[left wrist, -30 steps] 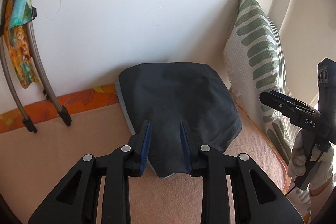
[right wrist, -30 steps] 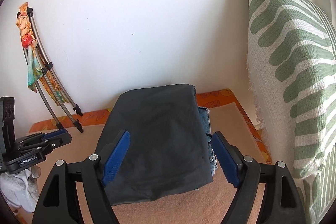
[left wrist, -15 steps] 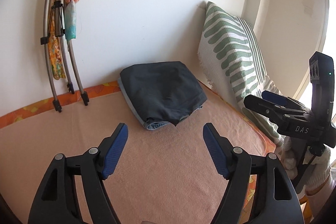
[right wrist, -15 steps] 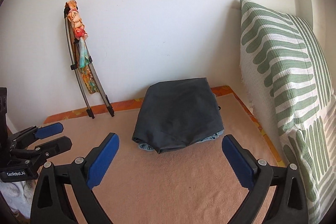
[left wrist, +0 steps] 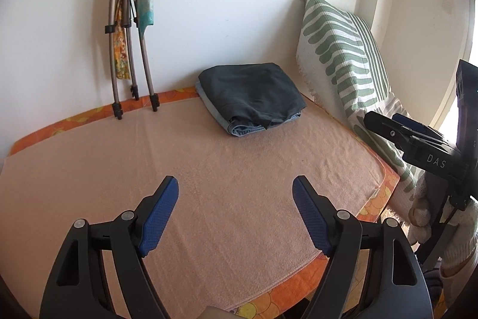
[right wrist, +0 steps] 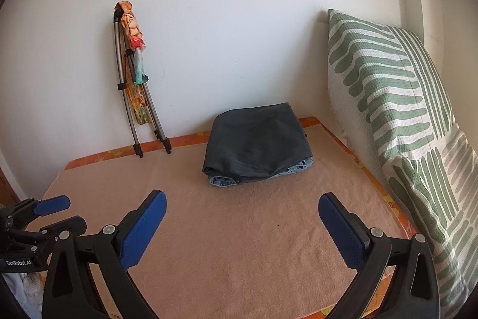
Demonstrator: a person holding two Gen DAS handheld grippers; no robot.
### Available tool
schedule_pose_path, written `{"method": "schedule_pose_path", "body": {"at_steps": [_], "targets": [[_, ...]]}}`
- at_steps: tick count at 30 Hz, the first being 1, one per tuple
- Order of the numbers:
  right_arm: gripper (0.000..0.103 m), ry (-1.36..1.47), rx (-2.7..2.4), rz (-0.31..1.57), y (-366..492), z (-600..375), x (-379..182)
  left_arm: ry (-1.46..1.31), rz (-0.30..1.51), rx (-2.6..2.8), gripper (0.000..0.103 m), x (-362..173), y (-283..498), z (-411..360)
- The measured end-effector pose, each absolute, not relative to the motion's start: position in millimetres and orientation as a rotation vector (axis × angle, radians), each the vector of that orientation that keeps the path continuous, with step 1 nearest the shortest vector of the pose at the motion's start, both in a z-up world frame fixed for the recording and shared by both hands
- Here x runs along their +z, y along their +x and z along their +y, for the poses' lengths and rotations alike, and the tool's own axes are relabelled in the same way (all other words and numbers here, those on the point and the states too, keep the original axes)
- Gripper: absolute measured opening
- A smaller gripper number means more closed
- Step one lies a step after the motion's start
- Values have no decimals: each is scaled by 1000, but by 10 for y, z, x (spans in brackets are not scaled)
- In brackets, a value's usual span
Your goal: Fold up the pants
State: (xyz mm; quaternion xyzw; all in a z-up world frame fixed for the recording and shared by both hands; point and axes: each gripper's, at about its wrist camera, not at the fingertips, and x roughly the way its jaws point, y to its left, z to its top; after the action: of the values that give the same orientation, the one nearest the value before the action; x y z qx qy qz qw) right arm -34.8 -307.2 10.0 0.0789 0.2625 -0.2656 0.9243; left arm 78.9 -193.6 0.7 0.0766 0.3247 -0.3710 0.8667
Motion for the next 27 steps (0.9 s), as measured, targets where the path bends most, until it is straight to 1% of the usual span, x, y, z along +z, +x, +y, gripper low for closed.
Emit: {"method": "schedule_pose_path", "body": {"at_steps": [12, 27], "targets": [[103, 105, -585, 525, -444, -2905, -148, 157, 676, -758, 79, -176, 618, -1867], [103, 121, -593, 547, -394, -3029, -413, 174, 709, -710, 79, -346, 641, -1752]]}}
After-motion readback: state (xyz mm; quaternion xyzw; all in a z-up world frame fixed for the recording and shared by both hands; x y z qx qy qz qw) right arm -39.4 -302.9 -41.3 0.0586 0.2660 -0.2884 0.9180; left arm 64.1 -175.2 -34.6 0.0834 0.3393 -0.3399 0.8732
